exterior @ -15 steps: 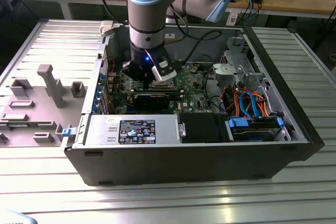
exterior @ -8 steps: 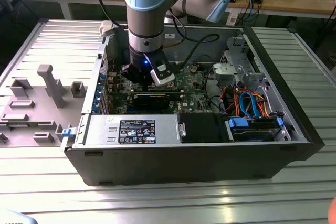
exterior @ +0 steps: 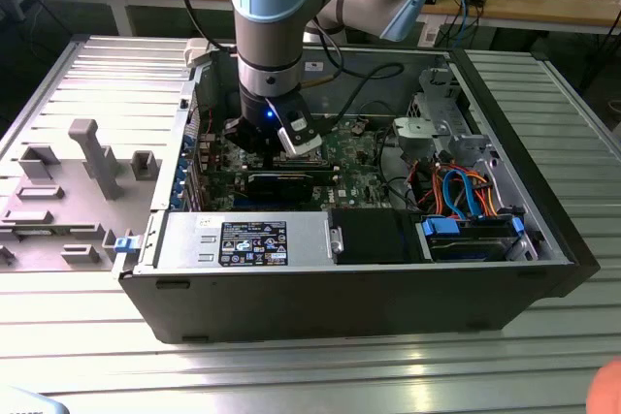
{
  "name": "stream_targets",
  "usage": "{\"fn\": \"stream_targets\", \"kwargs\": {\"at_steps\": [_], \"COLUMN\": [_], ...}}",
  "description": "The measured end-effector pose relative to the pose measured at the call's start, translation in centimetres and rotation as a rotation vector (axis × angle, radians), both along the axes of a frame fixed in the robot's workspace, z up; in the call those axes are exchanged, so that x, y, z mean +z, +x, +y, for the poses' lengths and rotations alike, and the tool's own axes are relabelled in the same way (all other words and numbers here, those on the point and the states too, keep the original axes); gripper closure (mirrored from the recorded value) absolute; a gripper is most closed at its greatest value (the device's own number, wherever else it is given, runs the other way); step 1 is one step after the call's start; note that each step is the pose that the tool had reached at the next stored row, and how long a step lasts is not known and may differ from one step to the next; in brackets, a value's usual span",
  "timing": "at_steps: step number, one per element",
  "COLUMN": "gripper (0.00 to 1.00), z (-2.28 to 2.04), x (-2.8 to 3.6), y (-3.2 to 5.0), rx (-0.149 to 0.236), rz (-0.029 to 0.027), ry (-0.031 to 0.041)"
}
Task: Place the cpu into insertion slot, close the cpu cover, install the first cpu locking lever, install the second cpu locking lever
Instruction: 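Install the second cpu locking lever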
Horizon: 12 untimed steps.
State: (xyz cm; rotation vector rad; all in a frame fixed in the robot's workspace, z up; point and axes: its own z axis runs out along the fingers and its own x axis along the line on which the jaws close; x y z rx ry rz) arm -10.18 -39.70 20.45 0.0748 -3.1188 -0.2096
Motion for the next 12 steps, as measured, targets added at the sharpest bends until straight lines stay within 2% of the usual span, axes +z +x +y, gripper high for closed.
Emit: {"fn": "stream_targets", "kwargs": {"at_steps": [7, 12], "gripper": [0.89, 0.89], "z": [0.68, 0.83], "x": [-0.34, -0.49], "y": [0.01, 0.01], "rx": [0.009, 0.025], "rz": [0.0, 0.0], "ry": [0.0055, 0.0068]}}
